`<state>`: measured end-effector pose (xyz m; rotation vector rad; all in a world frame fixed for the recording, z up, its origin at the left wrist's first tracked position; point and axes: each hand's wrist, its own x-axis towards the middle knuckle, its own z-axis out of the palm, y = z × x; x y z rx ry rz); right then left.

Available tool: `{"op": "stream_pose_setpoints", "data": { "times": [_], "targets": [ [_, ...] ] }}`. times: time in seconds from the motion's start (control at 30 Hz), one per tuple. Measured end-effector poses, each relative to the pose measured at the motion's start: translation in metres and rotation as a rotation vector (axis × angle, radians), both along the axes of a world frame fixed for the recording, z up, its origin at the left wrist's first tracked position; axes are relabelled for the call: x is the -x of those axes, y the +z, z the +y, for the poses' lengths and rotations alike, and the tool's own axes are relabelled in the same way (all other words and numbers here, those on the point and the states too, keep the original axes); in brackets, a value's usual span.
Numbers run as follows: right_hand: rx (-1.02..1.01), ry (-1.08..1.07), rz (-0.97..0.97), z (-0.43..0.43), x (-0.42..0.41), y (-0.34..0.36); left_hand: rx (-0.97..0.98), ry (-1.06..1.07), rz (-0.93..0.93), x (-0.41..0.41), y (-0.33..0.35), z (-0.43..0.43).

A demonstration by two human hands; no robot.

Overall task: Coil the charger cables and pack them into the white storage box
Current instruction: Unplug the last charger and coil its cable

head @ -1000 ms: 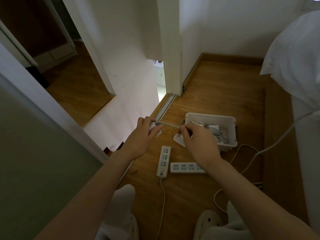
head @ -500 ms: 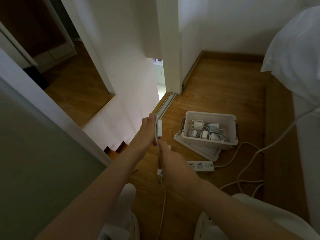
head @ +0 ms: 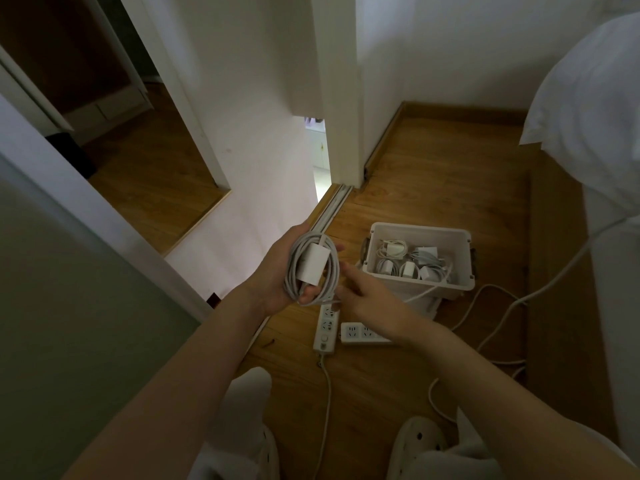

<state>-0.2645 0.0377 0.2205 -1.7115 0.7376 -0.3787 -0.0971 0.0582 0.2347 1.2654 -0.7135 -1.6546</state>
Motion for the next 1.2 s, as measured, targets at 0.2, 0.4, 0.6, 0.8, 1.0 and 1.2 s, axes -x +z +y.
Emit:
{"op": "stream_pose_setpoints", "data": {
  "times": [0.2, 0.4, 0.6, 0.8, 1.0, 1.2],
  "targets": [
    [-0.104, 0.022, -0.022, 0.009, -0.001, 0.008, -0.005, -0.030, -0.168, -0.006, 0.001, 0.004],
    [-0.029, -0.037, 0.011, 0.012, -0.008, -0.006, -0.067, -0.150, -0.267, 0.001, 0.003, 0.014],
    [0.013, -0.086, 0.061, 0.002, -0.009, -0.016, -0.068, -0.169, -0.214, -0.001, 0.010, 0.013],
    [0.035, -0.096, 0.078, -0.008, -0.007, -0.011, 0.097, -0.174, -0.444, 0.007, 0.013, 0.015],
    [0.031, 0.109, 0.102, -0.012, 0.005, -0.012, 0.202, -0.270, -0.678, 0.005, 0.017, 0.016],
    [0.357, 0.198, 0.482, -0.030, 0.025, -0.016, 0.185, -0.525, -0.872, -0.005, 0.017, 0.022]
  ]
}}
